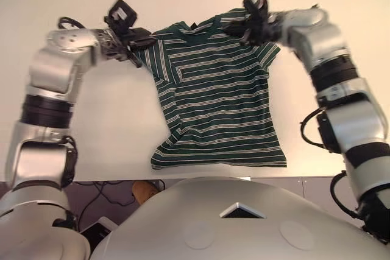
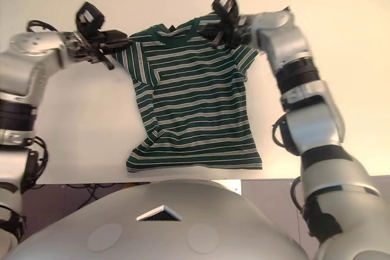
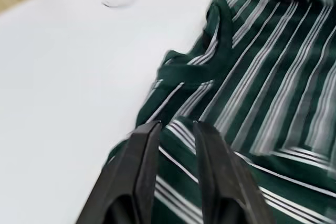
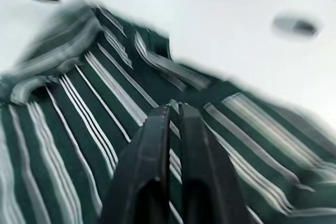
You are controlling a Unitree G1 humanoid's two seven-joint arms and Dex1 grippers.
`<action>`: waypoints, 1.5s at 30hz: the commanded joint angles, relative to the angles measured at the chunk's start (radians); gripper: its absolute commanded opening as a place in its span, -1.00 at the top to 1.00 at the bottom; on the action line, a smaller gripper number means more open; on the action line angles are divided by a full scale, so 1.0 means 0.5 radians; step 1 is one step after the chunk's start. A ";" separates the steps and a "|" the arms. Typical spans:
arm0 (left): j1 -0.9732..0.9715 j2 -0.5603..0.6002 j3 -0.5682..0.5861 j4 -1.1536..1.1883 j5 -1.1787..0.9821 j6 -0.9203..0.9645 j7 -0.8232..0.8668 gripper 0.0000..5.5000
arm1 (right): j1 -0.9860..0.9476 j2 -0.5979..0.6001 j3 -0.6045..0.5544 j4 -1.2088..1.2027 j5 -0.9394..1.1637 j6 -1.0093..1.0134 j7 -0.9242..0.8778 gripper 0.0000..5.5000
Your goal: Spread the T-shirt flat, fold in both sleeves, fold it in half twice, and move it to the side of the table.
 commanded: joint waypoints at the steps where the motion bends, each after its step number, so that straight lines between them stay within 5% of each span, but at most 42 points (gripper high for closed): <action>1: -0.099 -0.140 -0.071 0.422 0.241 -0.220 0.009 0.60 | 0.036 0.034 0.167 0.326 -0.397 -0.288 -0.153 0.99; 8: 0.103 -0.166 -0.161 0.255 0.383 -0.098 -0.187 0.60 | 0.360 -0.253 0.355 0.005 -0.656 -0.458 0.357 0.99; 16: -0.334 -0.423 -0.036 0.941 0.548 -0.386 0.016 0.60 | 0.140 -0.021 0.075 0.370 -0.614 -0.299 -0.115 0.99; 21: -0.927 -0.532 0.249 1.753 0.532 -0.676 0.351 0.60 | -0.060 0.138 -0.114 0.774 -0.609 -0.274 -0.612 0.99; 25: -1.112 -0.478 0.492 1.933 0.457 -0.861 0.479 0.60 | -0.154 0.185 -0.227 0.890 -0.616 -0.362 -0.881 0.99; 31: -0.640 -0.519 0.590 1.063 0.102 -0.505 -0.275 0.52 | -0.131 0.244 -0.328 0.845 -0.608 -0.441 -0.873 1.00; 35: -0.243 -0.601 0.587 0.317 -0.105 0.057 -0.176 0.33 | -0.108 0.257 -0.366 0.812 -0.611 -0.443 -0.854 1.00; 38: -0.027 -0.678 0.375 -0.131 -0.060 0.401 -0.022 0.16 | -0.100 0.260 -0.379 0.798 -0.617 -0.441 -0.837 1.00; 45: 0.036 -0.676 -0.049 -0.294 0.380 0.421 0.238 0.15 | -0.063 0.260 -0.353 0.790 -0.682 -0.473 -0.826 1.00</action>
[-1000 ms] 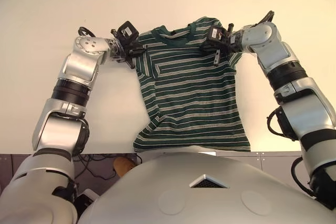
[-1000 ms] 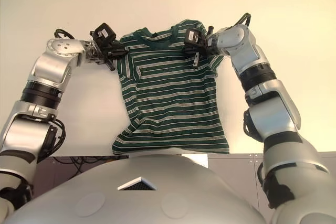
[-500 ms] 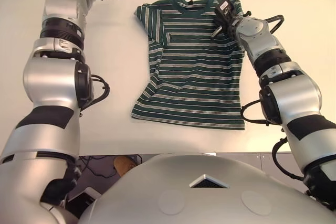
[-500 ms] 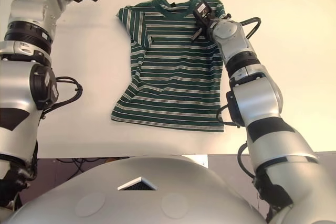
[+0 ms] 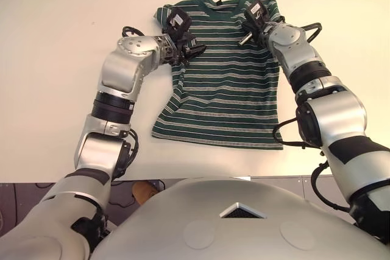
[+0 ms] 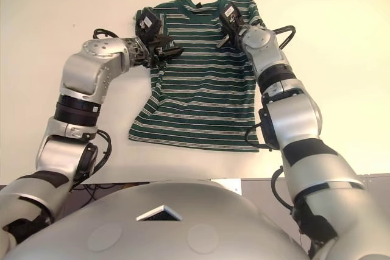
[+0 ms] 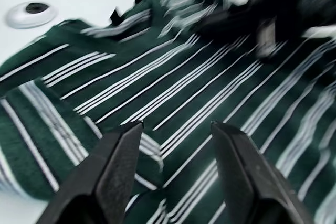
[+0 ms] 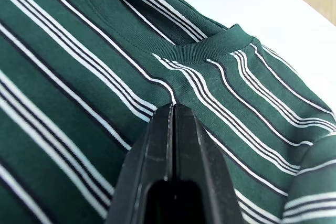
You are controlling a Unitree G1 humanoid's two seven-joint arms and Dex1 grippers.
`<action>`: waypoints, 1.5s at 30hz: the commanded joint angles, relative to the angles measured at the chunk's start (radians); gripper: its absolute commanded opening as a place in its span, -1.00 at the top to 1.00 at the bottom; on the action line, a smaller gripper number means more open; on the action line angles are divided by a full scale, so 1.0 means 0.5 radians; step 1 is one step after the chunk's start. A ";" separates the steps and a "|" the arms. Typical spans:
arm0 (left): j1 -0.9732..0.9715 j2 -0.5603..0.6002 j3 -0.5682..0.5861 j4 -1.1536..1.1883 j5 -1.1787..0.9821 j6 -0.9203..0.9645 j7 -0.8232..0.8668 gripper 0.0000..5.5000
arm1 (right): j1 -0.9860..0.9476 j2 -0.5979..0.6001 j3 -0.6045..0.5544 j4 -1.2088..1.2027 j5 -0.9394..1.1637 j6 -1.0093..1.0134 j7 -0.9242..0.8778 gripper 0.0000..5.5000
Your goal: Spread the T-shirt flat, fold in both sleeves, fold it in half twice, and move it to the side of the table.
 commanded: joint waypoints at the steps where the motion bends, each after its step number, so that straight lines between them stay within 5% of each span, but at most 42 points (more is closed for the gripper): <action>1: 0.025 0.040 -0.140 -0.067 0.151 0.003 0.053 0.15 | 0.076 0.032 0.024 0.005 -0.075 0.032 0.032 1.00; 8: 0.046 0.090 -0.126 0.032 0.262 -0.132 0.077 0.15 | 0.093 0.055 0.027 -0.018 -0.118 0.010 0.043 1.00; 20: 0.087 -0.012 0.095 0.384 0.227 -0.465 0.134 0.80 | 0.112 0.044 0.070 0.017 -0.207 -0.018 0.002 1.00; 24: 0.267 0.022 0.368 0.151 0.087 -0.405 0.196 0.99 | 0.135 0.040 0.091 0.025 -0.227 -0.024 -0.006 1.00; 28: 0.560 -0.008 0.861 -0.138 -0.200 -0.297 0.342 0.99 | 0.196 -0.003 0.120 0.046 -0.282 -0.036 -0.061 1.00; 32: 0.636 -0.080 1.093 -0.059 -0.331 -0.232 0.512 0.99 | 0.205 -0.013 0.124 0.048 -0.296 -0.044 -0.060 1.00; 38: 0.647 -0.118 1.140 0.132 -0.378 -0.083 0.625 0.99 | 0.190 -0.029 0.138 0.046 -0.310 -0.066 -0.059 1.00; 45: 0.609 0.003 1.150 0.015 -0.348 -0.354 0.572 0.70 | 0.180 -0.006 0.042 -0.045 -0.244 -0.263 -0.093 1.00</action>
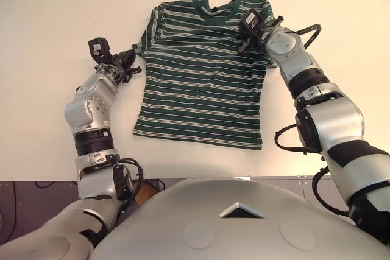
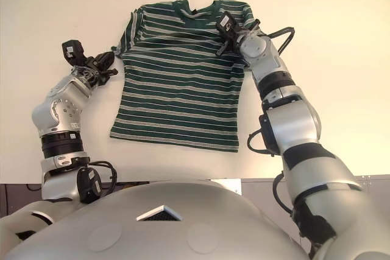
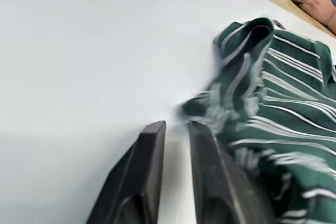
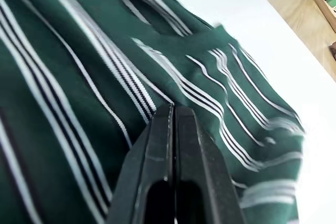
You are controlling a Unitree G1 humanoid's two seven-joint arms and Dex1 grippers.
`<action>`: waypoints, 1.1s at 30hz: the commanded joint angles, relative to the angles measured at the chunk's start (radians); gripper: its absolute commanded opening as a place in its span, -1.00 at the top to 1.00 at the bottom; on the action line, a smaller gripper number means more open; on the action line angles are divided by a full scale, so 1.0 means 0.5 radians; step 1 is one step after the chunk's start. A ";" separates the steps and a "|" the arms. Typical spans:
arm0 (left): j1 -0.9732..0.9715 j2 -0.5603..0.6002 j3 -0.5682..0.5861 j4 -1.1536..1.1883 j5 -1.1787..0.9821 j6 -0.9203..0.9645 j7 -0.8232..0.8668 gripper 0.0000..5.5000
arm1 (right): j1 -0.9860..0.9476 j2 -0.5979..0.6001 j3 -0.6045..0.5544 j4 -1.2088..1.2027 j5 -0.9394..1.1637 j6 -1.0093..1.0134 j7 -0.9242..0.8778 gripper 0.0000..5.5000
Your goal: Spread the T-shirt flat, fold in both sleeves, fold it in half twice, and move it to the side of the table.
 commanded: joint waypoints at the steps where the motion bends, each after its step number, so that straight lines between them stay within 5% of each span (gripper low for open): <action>1: 0.003 0.168 -0.027 -0.083 0.102 -0.218 -0.073 0.70 | 0.068 0.013 -0.050 -0.013 0.036 -0.068 0.010 1.00; 6: -0.254 0.351 -0.142 0.126 0.132 -0.291 -0.319 0.70 | 0.033 0.021 -0.094 -0.047 0.061 -0.124 0.013 1.00; 12: -0.685 0.264 -0.289 0.808 0.160 -0.367 -0.536 0.58 | 0.021 0.046 -0.075 -0.033 0.025 -0.116 0.026 1.00; 15: -0.729 0.251 -0.363 0.976 0.215 -0.414 -0.592 0.43 | 0.022 0.057 -0.057 -0.020 0.010 -0.110 0.038 1.00; 23: -0.753 0.273 -0.455 1.210 0.335 -0.475 -0.661 0.43 | 0.021 0.070 -0.036 -0.003 -0.008 -0.102 0.045 1.00; 33: -0.776 0.257 -0.373 1.423 0.325 -0.618 -0.592 0.98 | 0.033 0.072 -0.019 0.008 -0.030 -0.100 0.045 1.00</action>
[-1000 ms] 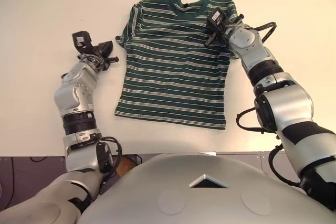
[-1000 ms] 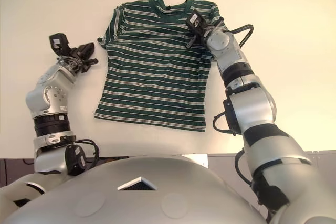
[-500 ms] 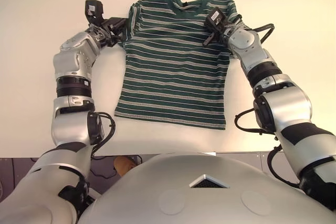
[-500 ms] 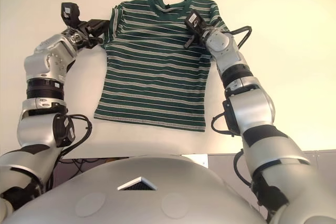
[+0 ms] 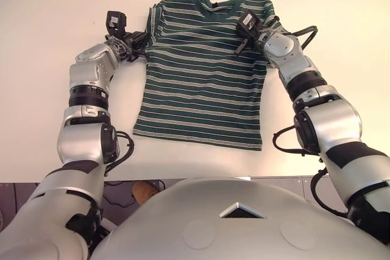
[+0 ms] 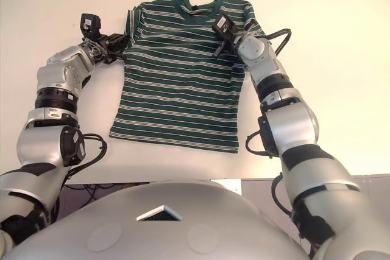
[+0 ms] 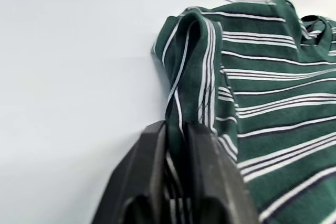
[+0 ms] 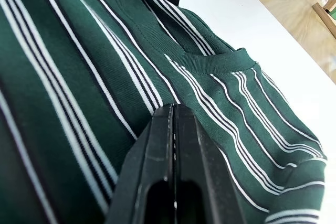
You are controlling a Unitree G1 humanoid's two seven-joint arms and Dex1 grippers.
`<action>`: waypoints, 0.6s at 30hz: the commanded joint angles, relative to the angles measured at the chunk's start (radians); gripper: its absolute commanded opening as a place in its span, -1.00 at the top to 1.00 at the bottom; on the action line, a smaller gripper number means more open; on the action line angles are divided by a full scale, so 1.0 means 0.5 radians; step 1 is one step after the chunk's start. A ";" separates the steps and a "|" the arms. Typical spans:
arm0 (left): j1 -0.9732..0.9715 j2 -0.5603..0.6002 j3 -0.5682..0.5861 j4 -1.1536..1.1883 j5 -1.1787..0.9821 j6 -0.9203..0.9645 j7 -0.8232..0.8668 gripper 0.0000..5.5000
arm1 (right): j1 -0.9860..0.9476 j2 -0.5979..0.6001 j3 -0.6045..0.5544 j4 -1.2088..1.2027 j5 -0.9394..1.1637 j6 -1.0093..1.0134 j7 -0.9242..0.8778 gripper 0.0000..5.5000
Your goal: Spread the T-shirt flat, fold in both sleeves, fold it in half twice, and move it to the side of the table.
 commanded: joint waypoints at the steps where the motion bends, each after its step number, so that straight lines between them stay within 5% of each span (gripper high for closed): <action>1: 0.023 0.007 0.040 0.076 0.010 -0.005 0.056 0.99 | 0.011 0.051 0.019 0.026 -0.024 0.028 0.016 1.00; 13: 0.081 0.032 0.193 -0.047 -0.029 -0.032 0.291 0.99 | 0.037 0.041 0.058 0.045 -0.056 0.062 -0.019 1.00; 18: 0.155 -0.004 0.052 -0.358 0.060 -0.077 0.299 0.99 | 0.044 0.042 0.066 0.042 -0.058 0.062 -0.024 1.00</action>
